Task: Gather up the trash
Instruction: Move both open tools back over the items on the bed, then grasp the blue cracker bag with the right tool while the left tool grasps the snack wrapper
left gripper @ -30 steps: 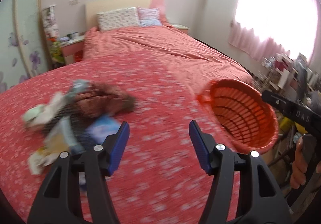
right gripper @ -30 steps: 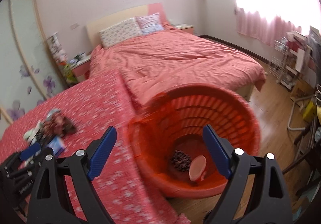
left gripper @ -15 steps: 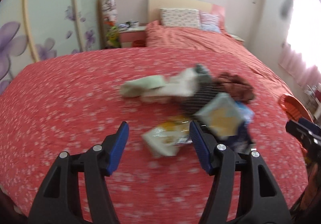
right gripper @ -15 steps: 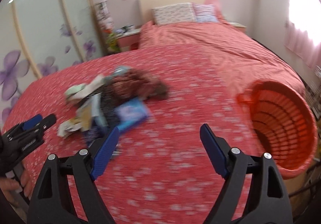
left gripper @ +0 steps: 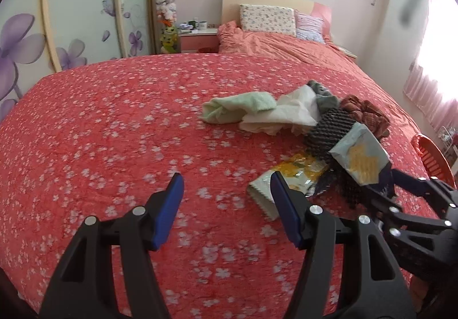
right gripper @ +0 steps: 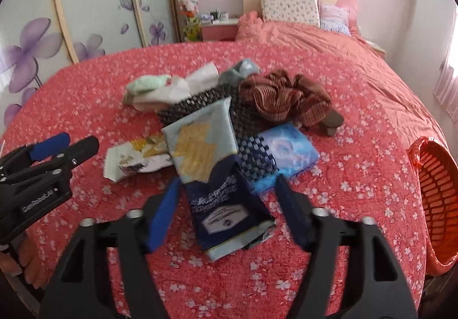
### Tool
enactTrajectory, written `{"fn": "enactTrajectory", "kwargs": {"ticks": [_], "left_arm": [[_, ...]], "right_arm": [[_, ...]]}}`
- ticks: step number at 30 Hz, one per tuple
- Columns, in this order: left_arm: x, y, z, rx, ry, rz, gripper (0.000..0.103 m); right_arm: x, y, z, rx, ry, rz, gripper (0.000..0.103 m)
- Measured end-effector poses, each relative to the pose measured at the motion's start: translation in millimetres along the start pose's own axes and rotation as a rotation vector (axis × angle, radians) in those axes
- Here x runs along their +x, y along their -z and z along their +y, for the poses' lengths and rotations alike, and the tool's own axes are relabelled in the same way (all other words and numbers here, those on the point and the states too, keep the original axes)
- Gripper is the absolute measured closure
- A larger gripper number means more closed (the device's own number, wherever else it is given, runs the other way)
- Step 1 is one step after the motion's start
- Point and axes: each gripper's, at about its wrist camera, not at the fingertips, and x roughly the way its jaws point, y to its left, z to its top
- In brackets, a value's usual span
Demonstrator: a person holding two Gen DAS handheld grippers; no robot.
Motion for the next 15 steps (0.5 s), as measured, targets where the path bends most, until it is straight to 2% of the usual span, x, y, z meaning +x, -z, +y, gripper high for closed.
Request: {"fn": "enactTrajectory", "kwargs": {"ticks": [3,8,15], "left_arm": [[5.6,-2.3,-12.9,0.021,0.044,0.006,0.038],[19.1,-5.6,-39.4,0.082,0.107,0.032,0.036],[44.5,-7.8,-73.6,0.200,0.062,0.073,0.036]], "right_arm": [[-5.5,4.8,-7.5,0.018,-0.009,-0.007,0.055],[-20.7,9.9,-23.7,0.050,-0.004,-0.034,0.059],[-17.3,11.4,-62.7,0.168,0.101,-0.029,0.060]]}}
